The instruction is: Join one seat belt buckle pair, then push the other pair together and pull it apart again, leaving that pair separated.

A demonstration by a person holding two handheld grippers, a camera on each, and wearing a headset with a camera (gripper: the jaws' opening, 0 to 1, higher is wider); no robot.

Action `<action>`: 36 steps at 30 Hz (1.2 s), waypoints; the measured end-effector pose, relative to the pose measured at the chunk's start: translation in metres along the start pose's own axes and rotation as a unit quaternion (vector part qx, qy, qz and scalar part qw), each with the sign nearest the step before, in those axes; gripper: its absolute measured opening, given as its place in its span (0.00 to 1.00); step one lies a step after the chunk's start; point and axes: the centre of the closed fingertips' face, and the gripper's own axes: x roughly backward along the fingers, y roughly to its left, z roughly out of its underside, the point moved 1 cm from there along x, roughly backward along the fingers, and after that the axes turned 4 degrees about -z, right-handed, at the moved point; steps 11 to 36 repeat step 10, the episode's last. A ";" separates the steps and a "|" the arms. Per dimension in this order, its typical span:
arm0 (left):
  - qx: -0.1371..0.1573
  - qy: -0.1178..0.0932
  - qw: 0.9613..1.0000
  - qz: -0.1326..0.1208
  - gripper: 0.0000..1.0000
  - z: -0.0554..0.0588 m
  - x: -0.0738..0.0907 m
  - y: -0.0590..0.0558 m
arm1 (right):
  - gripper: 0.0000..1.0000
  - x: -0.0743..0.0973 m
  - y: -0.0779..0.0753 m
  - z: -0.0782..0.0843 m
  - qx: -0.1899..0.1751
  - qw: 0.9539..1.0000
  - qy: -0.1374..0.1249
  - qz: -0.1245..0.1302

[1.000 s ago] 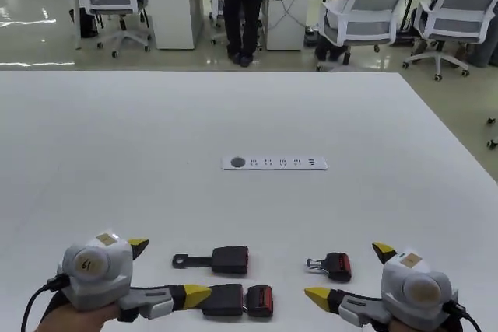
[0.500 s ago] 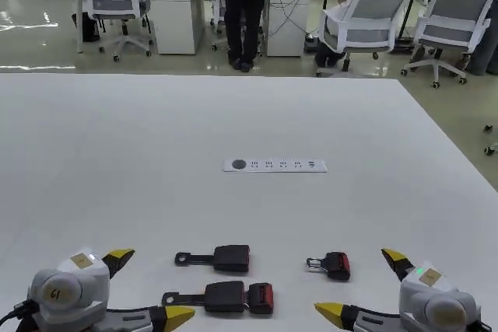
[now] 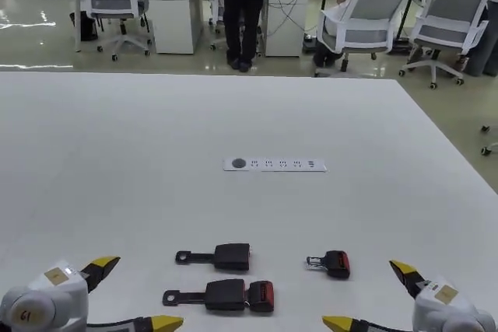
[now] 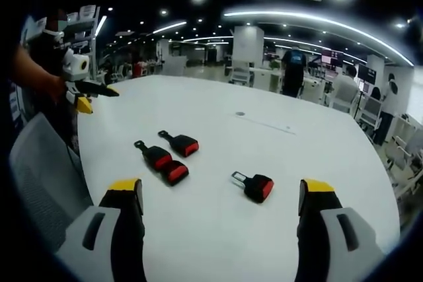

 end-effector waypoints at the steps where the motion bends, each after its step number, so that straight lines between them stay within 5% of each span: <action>1: -0.001 0.001 1.000 -0.001 1.00 0.002 0.001 -0.001 | 0.99 0.001 0.000 0.001 -0.001 1.000 0.002 0.000; 7: 0.002 0.005 1.000 -0.006 1.00 0.005 0.009 -0.008 | 0.99 0.006 -0.005 0.005 -0.007 1.000 -0.001 0.009; 36: 0.001 0.003 1.000 -0.004 1.00 0.005 0.010 -0.008 | 0.99 0.006 -0.008 0.009 -0.001 1.000 0.012 0.006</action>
